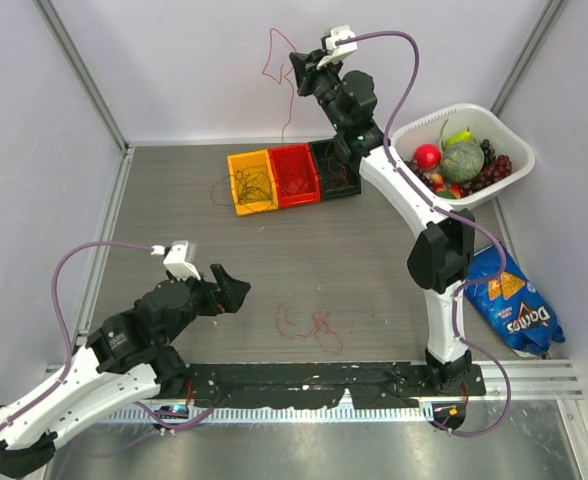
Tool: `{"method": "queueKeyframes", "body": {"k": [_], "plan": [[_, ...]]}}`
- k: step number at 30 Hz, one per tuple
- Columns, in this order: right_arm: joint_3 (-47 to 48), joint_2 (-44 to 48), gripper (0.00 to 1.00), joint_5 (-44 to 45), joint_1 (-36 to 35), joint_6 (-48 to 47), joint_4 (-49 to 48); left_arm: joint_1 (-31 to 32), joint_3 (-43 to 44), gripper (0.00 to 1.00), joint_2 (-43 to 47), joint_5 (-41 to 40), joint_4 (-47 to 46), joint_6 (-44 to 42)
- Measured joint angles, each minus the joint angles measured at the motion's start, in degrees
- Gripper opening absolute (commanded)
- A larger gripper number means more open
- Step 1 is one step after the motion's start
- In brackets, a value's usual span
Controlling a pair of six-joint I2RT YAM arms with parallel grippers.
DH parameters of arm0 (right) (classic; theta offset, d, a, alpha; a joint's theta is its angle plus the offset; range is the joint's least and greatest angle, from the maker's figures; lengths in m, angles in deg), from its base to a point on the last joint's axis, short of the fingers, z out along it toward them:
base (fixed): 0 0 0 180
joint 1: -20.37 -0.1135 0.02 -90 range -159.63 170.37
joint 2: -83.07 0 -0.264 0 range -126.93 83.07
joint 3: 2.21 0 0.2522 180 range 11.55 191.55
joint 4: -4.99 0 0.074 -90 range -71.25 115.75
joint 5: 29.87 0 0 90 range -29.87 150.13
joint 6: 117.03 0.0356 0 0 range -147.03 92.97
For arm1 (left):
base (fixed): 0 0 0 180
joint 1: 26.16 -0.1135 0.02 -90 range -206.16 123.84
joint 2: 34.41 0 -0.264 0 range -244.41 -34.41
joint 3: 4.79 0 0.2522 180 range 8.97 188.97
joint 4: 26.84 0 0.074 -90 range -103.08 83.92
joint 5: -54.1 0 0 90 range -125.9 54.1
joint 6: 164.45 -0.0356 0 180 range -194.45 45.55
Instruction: Untangle the cables
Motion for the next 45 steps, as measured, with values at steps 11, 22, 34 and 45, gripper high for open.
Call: {"method": "queueKeyframes", "body": {"k": [11, 22, 34, 45], "plan": [[-22.27, 4.81, 0.01, -0.98, 0.09, 3.19, -5.68, 0.00, 0.11, 0.94, -0.70, 0.02, 0.42, -0.28], [-37.03, 8.31, 0.00, -1.05, 0.09, 10.91, -6.10, 0.00, 0.13, 0.94, -0.70, 0.74, 0.42, 0.26], [-39.56, 2.73, 0.01, 1.11, 0.09, 18.38, -2.43, 0.00, 0.13, 0.95, -3.48, 2.08, 0.15, 0.48], [-28.24, -7.06, 0.07, 5.55, -0.02, 20.09, 9.46, 0.00, 0.13, 0.95, -4.17, 2.73, -0.28, 1.29]]}}
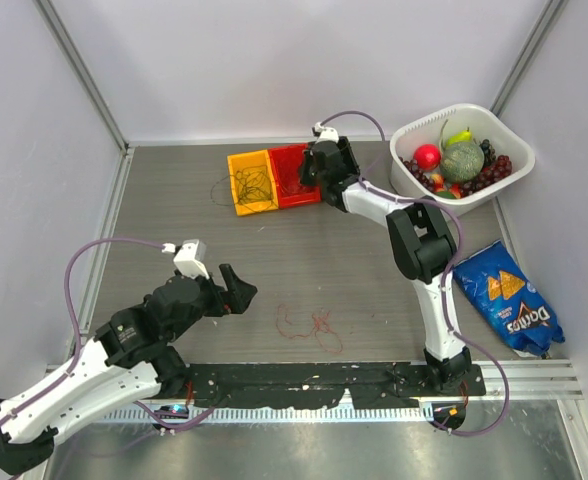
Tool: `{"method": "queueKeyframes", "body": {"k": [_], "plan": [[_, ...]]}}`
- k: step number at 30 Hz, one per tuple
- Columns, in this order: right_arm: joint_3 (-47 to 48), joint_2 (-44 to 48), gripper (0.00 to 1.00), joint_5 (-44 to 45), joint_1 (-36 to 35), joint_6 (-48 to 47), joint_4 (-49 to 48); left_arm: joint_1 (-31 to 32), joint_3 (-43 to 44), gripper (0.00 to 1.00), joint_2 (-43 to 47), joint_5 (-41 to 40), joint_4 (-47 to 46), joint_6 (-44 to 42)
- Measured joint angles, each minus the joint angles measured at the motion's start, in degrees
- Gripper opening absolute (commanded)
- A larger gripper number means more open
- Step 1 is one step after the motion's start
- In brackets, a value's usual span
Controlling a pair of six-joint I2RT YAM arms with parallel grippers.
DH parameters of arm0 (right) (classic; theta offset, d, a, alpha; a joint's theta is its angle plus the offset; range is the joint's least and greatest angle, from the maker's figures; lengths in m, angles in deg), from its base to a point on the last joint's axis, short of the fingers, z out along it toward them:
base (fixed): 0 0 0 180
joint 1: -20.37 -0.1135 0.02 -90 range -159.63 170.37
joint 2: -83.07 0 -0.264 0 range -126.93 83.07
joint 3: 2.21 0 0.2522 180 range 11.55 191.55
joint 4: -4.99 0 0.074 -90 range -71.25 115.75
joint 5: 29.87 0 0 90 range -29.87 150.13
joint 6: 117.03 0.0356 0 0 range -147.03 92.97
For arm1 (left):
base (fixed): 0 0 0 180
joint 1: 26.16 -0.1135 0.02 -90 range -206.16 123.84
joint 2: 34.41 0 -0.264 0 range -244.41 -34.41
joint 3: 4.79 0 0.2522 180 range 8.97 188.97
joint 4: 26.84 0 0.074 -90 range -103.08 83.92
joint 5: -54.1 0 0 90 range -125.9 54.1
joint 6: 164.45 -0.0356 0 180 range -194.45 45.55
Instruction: Untangle the cables
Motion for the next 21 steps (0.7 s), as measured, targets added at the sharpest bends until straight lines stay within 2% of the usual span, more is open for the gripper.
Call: {"method": "queueKeyframes", "body": {"k": [6, 9, 12, 14, 15, 18, 21], "plan": [[7.78, -1.92, 0.23, 0.22, -0.07, -0.24, 8.55, 0.00, 0.00, 0.95, 0.98, 0.85, 0.00, 1.84], [12.17, -1.92, 0.44, 0.26, -0.07, -0.72, 15.30, 0.00, -0.02, 0.95, 1.49, 1.38, 0.00, 3.10], [16.79, -1.90, 0.55, 0.28, -0.07, -1.81, 21.99, 0.00, -0.17, 0.96, 1.44, 2.25, -0.04, 3.98], [18.23, -1.25, 0.59, 0.24, -0.07, -2.56, 25.81, 0.00, -0.20, 0.96, 1.11, 2.73, -0.09, 4.74], [18.16, -0.42, 0.60, 0.24, -0.07, -2.93, 27.56, 0.00, -0.20, 0.99, 0.72, 2.99, -0.22, 4.94], [14.19, 4.00, 0.63, 0.26, -0.07, -3.48, 30.73, 0.00, -0.42, 0.98, -1.77, 4.17, -0.72, 5.60], [3.21, 13.64, 0.63, -0.20, -0.07, -3.06, 31.52, 0.00, -1.27, 0.98, -4.74, 5.51, -2.10, 6.58]]}}
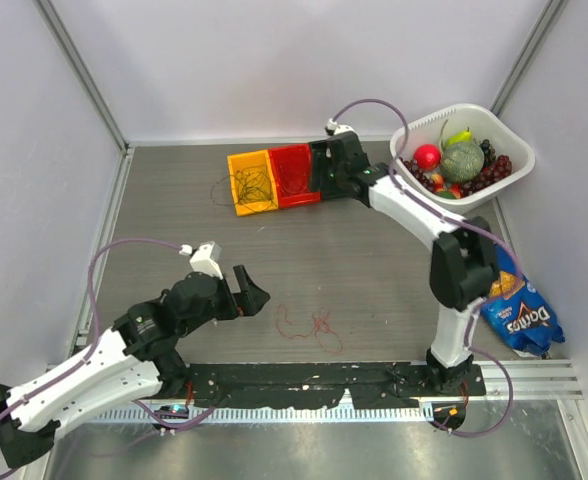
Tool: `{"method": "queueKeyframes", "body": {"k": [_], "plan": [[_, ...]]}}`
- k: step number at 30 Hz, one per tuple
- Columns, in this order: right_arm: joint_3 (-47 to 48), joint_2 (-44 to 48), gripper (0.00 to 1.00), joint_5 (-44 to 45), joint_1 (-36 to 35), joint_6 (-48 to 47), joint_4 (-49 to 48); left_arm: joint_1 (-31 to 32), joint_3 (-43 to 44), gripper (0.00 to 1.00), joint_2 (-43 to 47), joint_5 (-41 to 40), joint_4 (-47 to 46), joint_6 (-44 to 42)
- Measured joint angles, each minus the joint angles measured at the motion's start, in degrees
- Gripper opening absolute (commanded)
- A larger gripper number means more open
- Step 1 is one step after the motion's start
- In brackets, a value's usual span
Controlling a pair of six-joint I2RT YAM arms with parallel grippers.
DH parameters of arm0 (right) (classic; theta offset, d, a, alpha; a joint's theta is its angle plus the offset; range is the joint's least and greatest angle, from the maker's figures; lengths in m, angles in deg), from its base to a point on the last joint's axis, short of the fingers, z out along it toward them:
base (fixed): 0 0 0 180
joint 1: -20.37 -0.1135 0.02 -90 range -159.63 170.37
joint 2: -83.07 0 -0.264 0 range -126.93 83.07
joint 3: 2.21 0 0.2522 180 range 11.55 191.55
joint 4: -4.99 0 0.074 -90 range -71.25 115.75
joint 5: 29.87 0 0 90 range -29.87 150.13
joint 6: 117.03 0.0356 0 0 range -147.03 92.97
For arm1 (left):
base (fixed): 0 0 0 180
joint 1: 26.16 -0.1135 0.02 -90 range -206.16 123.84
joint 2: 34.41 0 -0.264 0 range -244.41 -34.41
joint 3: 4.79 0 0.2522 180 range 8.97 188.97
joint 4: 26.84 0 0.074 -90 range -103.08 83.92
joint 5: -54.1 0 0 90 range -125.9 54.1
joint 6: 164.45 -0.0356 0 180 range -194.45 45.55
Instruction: Untangle the cables
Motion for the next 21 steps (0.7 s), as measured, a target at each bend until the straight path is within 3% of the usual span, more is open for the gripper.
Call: {"method": "queueKeyframes", "body": {"k": [7, 11, 15, 21], "plan": [[-29.66, 25.75, 0.66, -5.44, -2.10, 4.22, -4.76, 0.00, -5.29, 0.98, 0.48, 1.51, -3.85, 3.26], [-44.98, 35.82, 0.66, -6.88, -10.95, 5.99, -3.69, 0.00, -6.38, 0.99, 3.87, 1.49, -4.31, 4.66], [-53.11, 42.18, 0.70, -8.41, -20.06, 8.39, -0.37, 0.00, -6.40, 0.99, 6.69, 1.29, -4.28, 5.33], [-58.97, 50.14, 0.70, -9.27, -23.41, 13.18, -1.07, 0.00, -6.78, 0.99, 9.29, 1.25, -4.15, 6.43]]}}
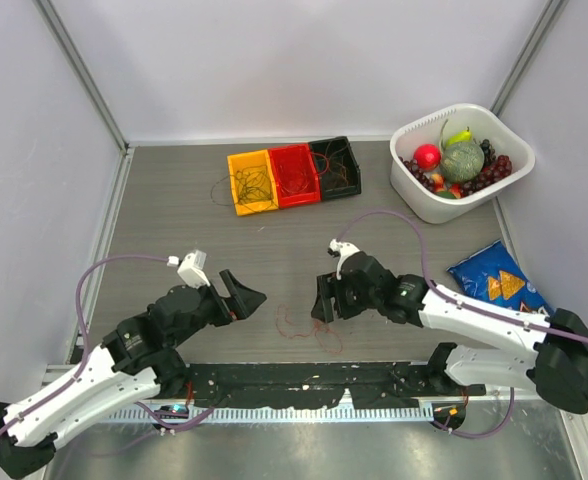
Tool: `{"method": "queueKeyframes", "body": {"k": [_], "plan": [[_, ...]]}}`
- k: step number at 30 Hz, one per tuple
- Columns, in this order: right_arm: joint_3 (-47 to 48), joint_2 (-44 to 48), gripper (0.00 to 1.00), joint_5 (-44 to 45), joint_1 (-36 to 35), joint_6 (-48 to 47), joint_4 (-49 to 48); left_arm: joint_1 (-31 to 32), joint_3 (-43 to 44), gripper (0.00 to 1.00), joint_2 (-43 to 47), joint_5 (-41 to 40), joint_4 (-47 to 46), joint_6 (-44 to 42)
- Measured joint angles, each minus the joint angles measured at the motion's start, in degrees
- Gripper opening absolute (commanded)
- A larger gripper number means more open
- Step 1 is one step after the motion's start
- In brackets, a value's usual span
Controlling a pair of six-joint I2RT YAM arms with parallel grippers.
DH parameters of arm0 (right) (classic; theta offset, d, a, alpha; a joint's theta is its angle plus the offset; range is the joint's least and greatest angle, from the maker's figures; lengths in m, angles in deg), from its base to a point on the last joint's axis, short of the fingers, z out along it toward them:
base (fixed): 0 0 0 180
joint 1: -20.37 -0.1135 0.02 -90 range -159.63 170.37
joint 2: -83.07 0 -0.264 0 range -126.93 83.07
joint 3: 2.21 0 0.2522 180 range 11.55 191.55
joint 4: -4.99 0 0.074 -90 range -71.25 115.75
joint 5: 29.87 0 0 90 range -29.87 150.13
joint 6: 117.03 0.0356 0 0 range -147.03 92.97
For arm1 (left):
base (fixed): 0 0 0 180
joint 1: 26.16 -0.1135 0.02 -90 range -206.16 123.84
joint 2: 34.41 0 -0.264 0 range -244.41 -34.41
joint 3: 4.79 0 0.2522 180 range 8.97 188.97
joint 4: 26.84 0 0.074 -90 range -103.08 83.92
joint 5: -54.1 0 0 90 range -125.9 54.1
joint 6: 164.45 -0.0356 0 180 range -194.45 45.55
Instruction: Untangle the cables
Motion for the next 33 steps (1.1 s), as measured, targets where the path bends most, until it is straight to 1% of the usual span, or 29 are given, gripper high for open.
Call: {"method": "queueKeyframes", "body": {"k": [4, 6, 9, 10, 12, 13, 14, 15, 16, 17, 21, 25, 29, 31, 33], "plan": [[-0.26, -4.39, 0.70, 0.50, -1.27, 1.31, -1.62, 0.00, -0.81, 0.99, 0.57, 0.09, 0.04, 0.98], [-0.24, -7.41, 0.66, 1.38, -2.36, 1.60, -2.05, 0.00, -0.87, 0.99, 0.61, 0.11, 0.22, 1.11], [0.20, -12.44, 0.52, 4.11, -4.96, 2.16, -1.97, 0.00, -0.92, 0.99, 0.98, 0.09, 0.57, 1.27], [0.74, -14.53, 0.50, 5.11, -6.03, 2.54, -1.73, 0.00, -0.92, 0.99, 1.25, 0.07, 0.83, 1.29], [2.14, -18.56, 0.34, 7.04, -8.20, 3.15, -1.27, 0.00, -1.07, 0.99, 1.92, 0.02, 1.03, 1.33], [3.26, -19.52, 0.29, 7.80, -8.98, 3.34, -1.36, 0.00, -1.18, 0.99, 2.16, 0.02, 1.05, 1.38], [4.26, -20.61, 0.18, 8.50, -9.60, 3.50, -1.62, 0.00, -1.31, 0.99, 2.25, 0.02, 1.01, 1.42], [5.01, -21.53, 0.13, 9.11, -9.94, 3.65, -1.86, 0.00, -1.44, 0.99, 2.27, 0.02, 0.94, 1.44], [5.90, -22.71, 0.04, 10.10, -10.32, 3.98, -1.97, 0.00, -1.55, 0.99, 2.25, 0.02, 0.96, 1.44], [6.54, -23.54, 0.01, 11.08, -10.58, 4.02, -2.01, 0.00, -1.57, 0.99, 2.14, 0.02, 1.01, 1.42], [9.77, -24.65, 0.01, 16.70, -10.71, 2.86, -0.28, 0.00, -1.57, 0.99, 0.72, -0.07, 0.90, 0.79], [17.81, -24.68, 0.01, 23.67, -9.05, -1.57, 1.57, 0.00, -0.79, 0.99, -1.73, -1.25, 1.90, -0.98], [27.39, -24.72, 0.01, 28.17, -3.06, -6.91, 0.70, 0.00, 0.72, 0.99, -2.97, -2.47, 2.64, -2.95], [30.93, -25.07, 0.01, 29.90, 1.68, -10.01, -2.62, 0.00, 1.09, 0.99, -2.97, -2.95, 2.69, -3.76], [32.63, -26.16, 0.01, 31.08, 6.32, -13.35, -8.22, 0.00, 1.11, 1.00, -2.89, -3.34, 2.71, -4.24]]}}
